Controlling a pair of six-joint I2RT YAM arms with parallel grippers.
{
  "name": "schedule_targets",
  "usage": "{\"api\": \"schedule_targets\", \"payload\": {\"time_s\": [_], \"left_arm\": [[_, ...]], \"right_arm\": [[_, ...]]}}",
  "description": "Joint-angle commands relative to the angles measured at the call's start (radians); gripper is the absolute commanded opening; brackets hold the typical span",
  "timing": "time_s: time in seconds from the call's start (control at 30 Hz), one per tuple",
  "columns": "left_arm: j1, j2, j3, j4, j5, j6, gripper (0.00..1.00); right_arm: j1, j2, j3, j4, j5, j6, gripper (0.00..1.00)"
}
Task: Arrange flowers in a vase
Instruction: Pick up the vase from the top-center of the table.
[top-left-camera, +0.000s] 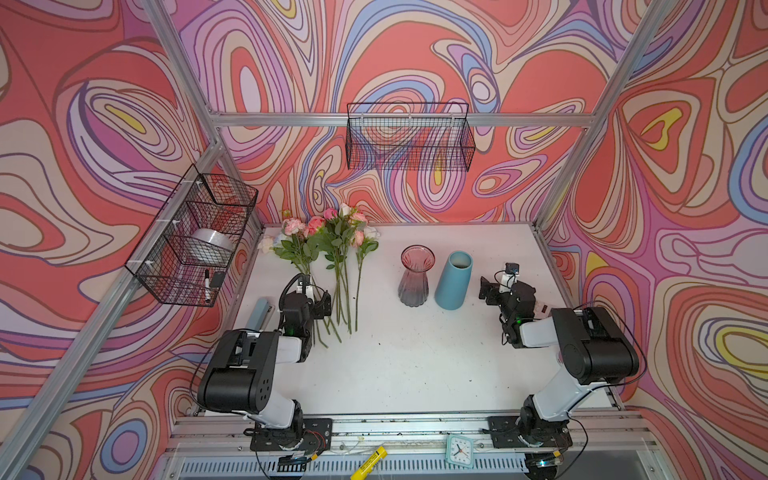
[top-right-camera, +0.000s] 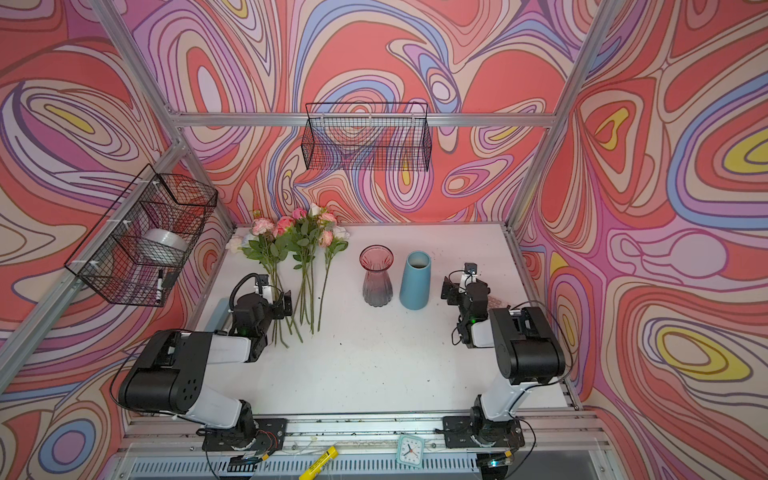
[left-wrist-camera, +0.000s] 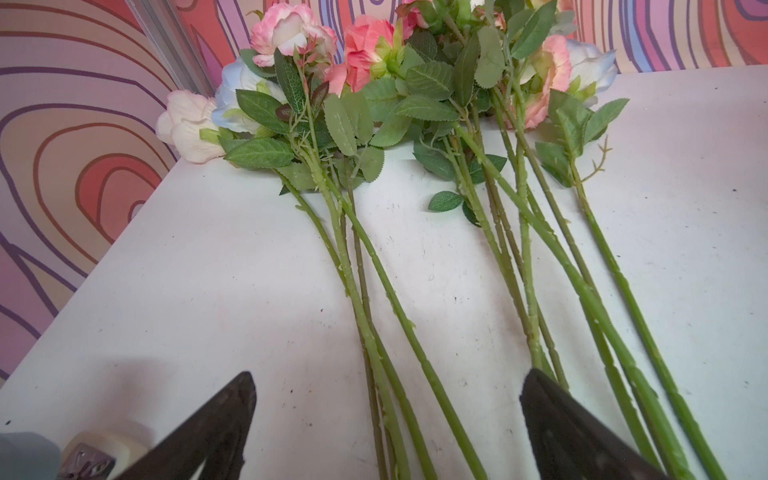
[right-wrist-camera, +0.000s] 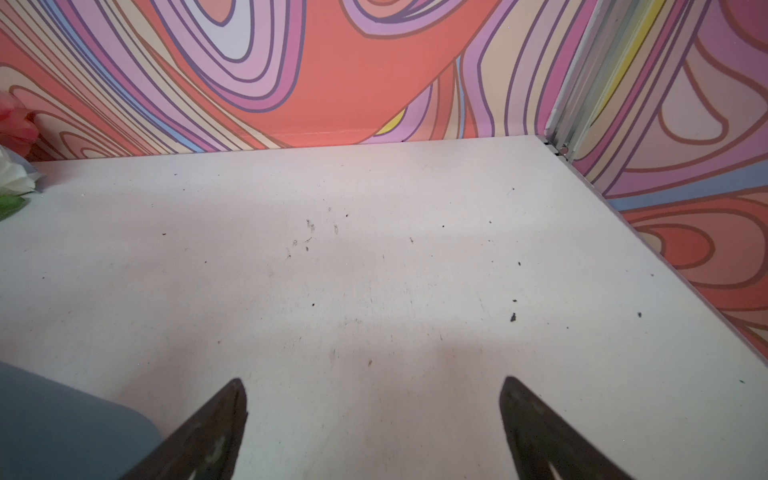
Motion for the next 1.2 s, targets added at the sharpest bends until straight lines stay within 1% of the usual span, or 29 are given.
{"api": "schedule_targets", "payload": {"time_s": [0.0,0.5,0.6,0.67,0.7,0.77,0.8,0.9,1.0,1.1,1.17], "left_arm": [[-0.003,0.010,0.012,0.036,0.002,0.013,1.00],[0.002,0.010,0.023,0.018,0.016,0.009,1.00],[0.009,0.008,0.027,0.007,-0.001,-0.003,1.00],[0.008,0.007,0.022,0.017,-0.011,-0.009,1.00],[0.008,0.002,0.021,0.017,-0.029,-0.017,1.00],[0.008,-0.027,0.003,0.027,-0.060,-0.027,1.00],[0.008,-0.054,-0.003,0.018,-0.078,-0.034,1.00],[0.008,-0.130,-0.003,-0.046,-0.098,-0.040,1.00],[0.006,-0.204,0.011,-0.131,-0.116,-0.045,1.00],[0.002,-0.297,0.015,-0.171,-0.128,-0.049,1.00],[-0.002,-0.369,0.042,-0.239,-0.128,-0.048,1.00]], "right_arm": [[-0.006,0.014,0.012,0.019,0.008,-0.007,0.98],[-0.006,0.015,0.015,0.012,0.000,0.003,0.98],[-0.006,0.015,0.014,0.013,0.000,0.003,0.98],[-0.006,0.014,0.010,0.019,0.008,-0.002,0.98],[-0.006,0.005,0.014,0.012,0.057,0.009,0.98],[-0.006,-0.018,0.028,-0.038,0.122,0.040,0.98],[-0.006,-0.043,0.058,-0.109,0.137,0.044,0.98],[-0.006,-0.078,0.142,-0.281,0.105,0.028,0.98],[-0.006,-0.109,0.170,-0.347,0.137,0.038,0.98],[-0.006,-0.158,0.181,-0.381,0.164,0.045,0.98],[-0.006,-0.210,0.225,-0.476,0.200,0.068,0.98]]}}
